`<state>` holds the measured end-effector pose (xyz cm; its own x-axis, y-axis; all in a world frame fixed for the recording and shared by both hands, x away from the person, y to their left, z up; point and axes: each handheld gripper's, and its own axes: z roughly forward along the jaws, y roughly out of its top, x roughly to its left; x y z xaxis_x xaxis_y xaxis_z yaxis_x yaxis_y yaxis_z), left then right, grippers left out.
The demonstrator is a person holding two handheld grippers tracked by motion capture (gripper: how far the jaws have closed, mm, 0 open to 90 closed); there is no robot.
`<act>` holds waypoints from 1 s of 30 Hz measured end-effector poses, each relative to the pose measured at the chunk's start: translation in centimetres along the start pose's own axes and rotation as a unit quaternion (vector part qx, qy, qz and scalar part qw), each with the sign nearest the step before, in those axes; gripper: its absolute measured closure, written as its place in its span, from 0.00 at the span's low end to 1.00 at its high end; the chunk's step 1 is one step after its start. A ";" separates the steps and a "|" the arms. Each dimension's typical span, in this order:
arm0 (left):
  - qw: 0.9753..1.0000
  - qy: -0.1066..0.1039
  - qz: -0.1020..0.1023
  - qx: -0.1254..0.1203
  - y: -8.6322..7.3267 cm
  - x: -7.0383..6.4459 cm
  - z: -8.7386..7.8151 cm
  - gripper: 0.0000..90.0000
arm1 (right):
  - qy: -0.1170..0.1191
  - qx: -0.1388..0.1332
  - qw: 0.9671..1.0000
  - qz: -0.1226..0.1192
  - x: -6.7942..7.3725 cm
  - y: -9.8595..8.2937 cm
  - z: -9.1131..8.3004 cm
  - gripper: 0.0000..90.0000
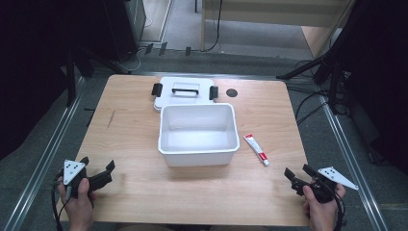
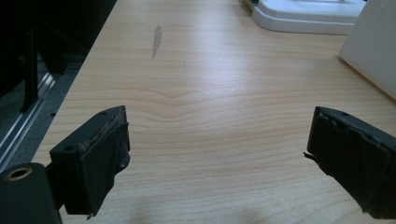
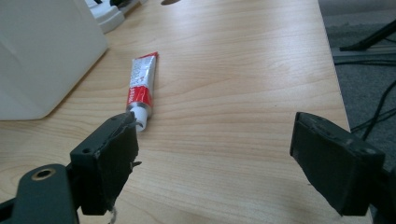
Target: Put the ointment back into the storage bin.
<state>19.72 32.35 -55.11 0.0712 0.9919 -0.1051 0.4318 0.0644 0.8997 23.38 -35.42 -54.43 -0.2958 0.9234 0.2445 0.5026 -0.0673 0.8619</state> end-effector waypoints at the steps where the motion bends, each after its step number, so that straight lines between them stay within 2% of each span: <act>1: 1.000 -0.001 0.001 0.001 0.0 0.0 0.0 0.07 | 0.001 0.006 1.000 0.009 0.1 0.2 0.1 0.18; 5: 1.000 0.001 0.007 0.001 0.0 -0.1 0.0 0.08 | -0.010 0.047 0.999 0.003 0.8 0.9 0.8 0.20; 7: 1.000 0.000 0.008 0.000 0.0 -0.2 0.0 0.08 | -0.013 0.069 0.997 -0.013 1.3 1.3 1.1 0.21; 11: 1.000 -0.001 0.006 -0.001 0.0 -0.1 0.0 0.08 | -0.019 0.104 0.994 -0.037 2.1 2.2 1.5 0.23; 14: 1.000 0.001 0.006 0.000 0.0 -0.1 0.0 0.08 | -0.026 0.140 0.989 -0.047 2.6 3.0 1.8 0.23; 18: 1.000 0.002 0.006 0.001 0.0 -0.2 0.0 0.07 | -0.037 0.192 0.978 -0.069 3.2 4.2 2.4 0.23; 23: 1.000 0.003 0.007 0.000 0.0 -0.2 0.0 0.07 | -0.044 0.262 0.959 -0.100 4.2 5.4 3.3 0.22; 28: 1.000 0.000 0.001 0.000 0.0 -0.1 0.1 0.07 | -0.042 0.308 0.943 -0.117 5.2 6.2 4.1 0.21; 30: 1.000 -0.001 0.001 0.001 0.0 -0.1 0.1 0.07 | -0.044 0.328 0.935 -0.126 5.5 6.3 4.6 0.20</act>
<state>19.79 32.24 -55.12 0.0735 0.9918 -0.1048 0.4330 0.0629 0.8992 28.63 -29.03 -49.65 -0.4185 0.9082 0.0077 0.8247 0.3765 0.4220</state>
